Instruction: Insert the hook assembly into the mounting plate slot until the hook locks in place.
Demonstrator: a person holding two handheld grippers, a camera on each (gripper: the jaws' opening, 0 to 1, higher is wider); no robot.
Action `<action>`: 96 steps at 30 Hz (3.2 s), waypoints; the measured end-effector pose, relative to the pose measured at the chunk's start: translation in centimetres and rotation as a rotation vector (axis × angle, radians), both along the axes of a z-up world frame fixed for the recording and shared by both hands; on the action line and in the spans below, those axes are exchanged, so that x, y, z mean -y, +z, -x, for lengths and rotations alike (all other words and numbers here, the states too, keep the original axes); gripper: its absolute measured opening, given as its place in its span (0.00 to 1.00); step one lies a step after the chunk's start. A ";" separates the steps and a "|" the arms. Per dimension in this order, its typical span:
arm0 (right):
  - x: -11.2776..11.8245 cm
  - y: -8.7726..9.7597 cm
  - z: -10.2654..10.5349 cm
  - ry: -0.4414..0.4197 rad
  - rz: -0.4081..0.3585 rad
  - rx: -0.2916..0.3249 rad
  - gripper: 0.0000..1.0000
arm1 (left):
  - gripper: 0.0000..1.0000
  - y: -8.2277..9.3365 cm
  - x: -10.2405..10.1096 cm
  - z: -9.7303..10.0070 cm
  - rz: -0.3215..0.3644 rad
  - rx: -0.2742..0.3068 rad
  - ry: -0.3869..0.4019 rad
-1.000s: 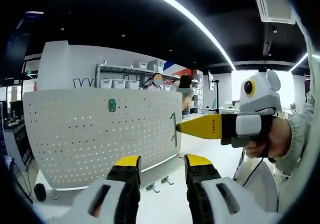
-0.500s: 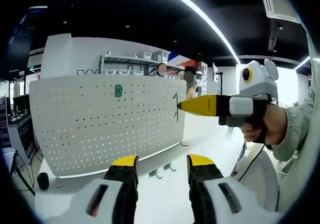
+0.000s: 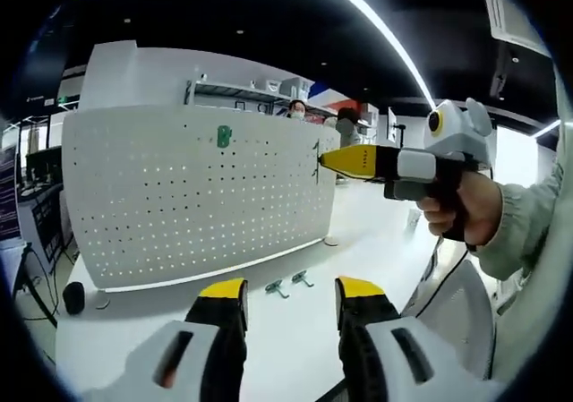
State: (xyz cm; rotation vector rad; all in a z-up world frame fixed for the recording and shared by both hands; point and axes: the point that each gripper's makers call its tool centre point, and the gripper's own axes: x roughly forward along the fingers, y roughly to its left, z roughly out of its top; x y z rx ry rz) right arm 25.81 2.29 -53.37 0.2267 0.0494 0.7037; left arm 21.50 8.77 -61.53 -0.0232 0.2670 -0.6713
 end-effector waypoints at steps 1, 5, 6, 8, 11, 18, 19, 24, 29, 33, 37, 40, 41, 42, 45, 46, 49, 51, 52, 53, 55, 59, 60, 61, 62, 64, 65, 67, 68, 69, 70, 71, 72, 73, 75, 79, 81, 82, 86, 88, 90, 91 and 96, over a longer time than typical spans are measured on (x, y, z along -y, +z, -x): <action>0.0 -0.1 -0.2 -0.005 0.000 -0.003 0.01 | 0.41 -0.1 -0.1 0.0 -0.001 -0.005 0.003; 0.1 -0.5 -0.9 -0.024 0.018 -0.002 0.01 | 0.40 -0.7 -0.8 0.1 -0.013 -0.017 0.017; 0.1 -0.6 -1.1 -0.028 0.032 0.004 0.01 | 0.40 -0.8 -0.9 0.1 -0.013 -0.023 0.019; 0.2 -0.9 -1.6 -0.032 0.050 0.003 0.01 | 0.40 -1.1 -1.2 0.2 -0.017 -0.035 0.024; 0.6 -1.2 -2.7 -0.055 0.080 0.009 0.01 | 0.40 -1.4 -1.5 0.2 -0.027 -0.041 0.028; 0.9 -1.3 -4.4 -0.087 0.121 0.022 0.01 | 0.39 -2.0 -2.0 0.3 -0.025 -0.059 0.034; 0.9 -1.3 -4.6 -0.091 0.127 0.025 0.01 | 0.39 -2.1 -2.0 0.3 -0.027 -0.059 0.033; 1.2 -1.7 -5.9 -0.116 0.159 0.031 0.01 | 0.39 -2.3 -2.0 0.3 -0.035 -0.065 0.027; 1.5 -2.4 -7.3 -0.143 0.192 0.027 0.01 | 0.39 -2.8 -2.2 0.3 -0.045 -0.074 0.023; 1.9 -3.0 -8.4 -0.165 0.204 0.015 0.01 | 0.39 -3.1 -2.3 0.3 -0.051 -0.077 0.021; 2.3 -3.4 -9.3 -0.181 0.209 0.008 0.01 | 0.39 -3.3 -2.5 0.2 -0.049 -0.082 0.025; 2.5 -3.5 -10.0 -0.198 0.214 0.008 0.01 | 0.39 -3.6 -2.6 0.2 -0.049 -0.089 0.027; 2.6 -3.6 -10.2 -0.203 0.218 0.009 0.01 | 0.39 -3.6 -2.6 0.2 -0.048 -0.090 0.027; 2.8 -3.7 -10.6 -0.214 0.225 0.011 0.01 | 0.39 -3.7 -2.7 0.2 -0.049 -0.091 0.028; 3.2 -3.9 -11.4 -0.233 0.226 0.008 0.01 | 0.39 -3.8 -2.8 0.1 -0.051 -0.091 0.033; 3.3 -4.0 -11.7 -0.240 0.236 0.014 0.01 | 0.39 -3.8 -2.9 0.1 -0.056 -0.089 0.035; 3.7 -4.2 -12.5 -0.261 0.253 0.015 0.01 | 0.39 -3.8 -2.9 0.0 -0.065 -0.082 0.034; 4.0 -4.2 -13.1 -0.273 0.255 0.012 0.01 | 0.39 -3.9 -3.0 0.0 -0.062 -0.085 0.036; 4.2 -4.1 -13.4 -0.282 0.251 0.013 0.01 | 0.39 -3.9 -3.0 0.0 -0.062 -0.087 0.037; 4.2 -4.0 -13.6 -0.285 0.249 0.014 0.02 | 0.39 -4.0 -3.0 0.0 -0.063 -0.087 0.038; 4.3 -3.9 -14.1 -0.293 0.249 0.016 0.01 | 0.39 -4.1 -3.1 -0.1 -0.063 -0.087 0.040; 4.5 -3.5 -15.1 -0.313 0.244 0.021 0.01 | 0.38 -4.2 -3.2 -0.1 -0.062 -0.091 0.042; 4.6 -3.4 -15.3 -0.318 0.244 0.021 0.01 | 0.38 -4.3 -3.2 -0.1 -0.062 -0.092 0.043; 4.8 -3.3 -15.6 -0.331 0.236 0.020 0.01 | 0.38 -4.3 -3.2 -0.1 -0.061 -0.095 0.044; 4.9 -3.2 -15.8 -0.335 0.232 0.020 0.01 | 0.38 -4.4 -3.3 -0.1 -0.060 -0.097 0.045; 5.1 -3.1 -16.1 -0.346 0.238 0.025 0.01 | 0.38 -4.5 -3.3 -0.1 -0.057 -0.099 0.047; 5.1 -3.0 -16.3 -0.352 0.247 0.032 0.01 | 0.38 -4.5 -3.3 -0.1 -0.057 -0.100 0.048; 5.1 -2.8 -16.7 -0.358 0.250 0.035 0.01 | 0.38 -4.6 -3.4 0.0 -0.058 -0.100 0.050; 5.2 -2.7 -16.8 -0.362 0.248 0.036 0.01 | 0.38 -4.6 -3.5 0.0 -0.058 -0.102 0.051; 5.2 -2.6 -17.0 -0.366 0.249 0.042 0.01 | 0.38 -4.7 -3.5 0.0 -0.057 -0.102 0.052; 5.2 -2.5 -17.3 -0.379 0.257 0.050 0.01 | 0.38 -4.7 -3.5 -0.1 -0.057 -0.102 0.053; 5.2 -2.5 -17.4 -0.381 0.256 0.050 0.01 | 0.38 -4.7 -3.5 -0.1 -0.057 -0.102 0.054; 5.2 -2.3 -17.7 -0.385 0.252 0.051 0.01 | 0.38 -4.7 -3.5 -0.1 -0.056 -0.104 0.053; 5.2 -2.1 -18.0 -0.395 0.251 0.057 0.01 | 0.38 -4.7 -3.5 -0.1 -0.056 -0.104 0.052; 5.1 -1.8 -18.4 -0.408 0.246 0.064 0.01 | 0.38 -4.7 -3.4 -0.1 -0.057 -0.102 0.051; 5.0 -1.3 -19.2 -0.420 0.235 0.065 0.01 | 0.38 -4.7 -3.2 -0.1 -0.055 -0.101 0.047; 5.0 -1.2 -19.6 -0.431 0.240 0.069 0.01 | 0.38 -4.7 -3.1 -0.1 -0.053 -0.100 0.046; 5.0 -1.1 -19.7 -0.433 0.236 0.069 0.01 | 0.38 -4.7 -3.1 -0.1 -0.053 -0.100 0.045; 4.9 -0.7 -20.0 -0.446 0.235 0.083 0.01 | 0.38 -4.8 -3.1 -0.1 -0.055 -0.103 0.043; 4.9 -0.5 -20.2 -0.447 0.234 0.086 0.01 | 0.38 -4.8 -3.1 -0.2 -0.056 -0.103 0.042; 4.8 -0.3 -20.3 -0.451 0.232 0.090 0.01 | 0.38 -4.8 -3.2 -0.3 -0.056 -0.103 0.044; 4.8 -0.2 -20.5 -0.453 0.231 0.093 0.01 | 0.38 -4.8 -3.2 -0.3 -0.055 -0.104 0.044; 4.6 0.2 -21.2 -0.457 0.232 0.091 0.02 | 0.38 -4.8 -3.2 -0.4 -0.056 -0.102 0.043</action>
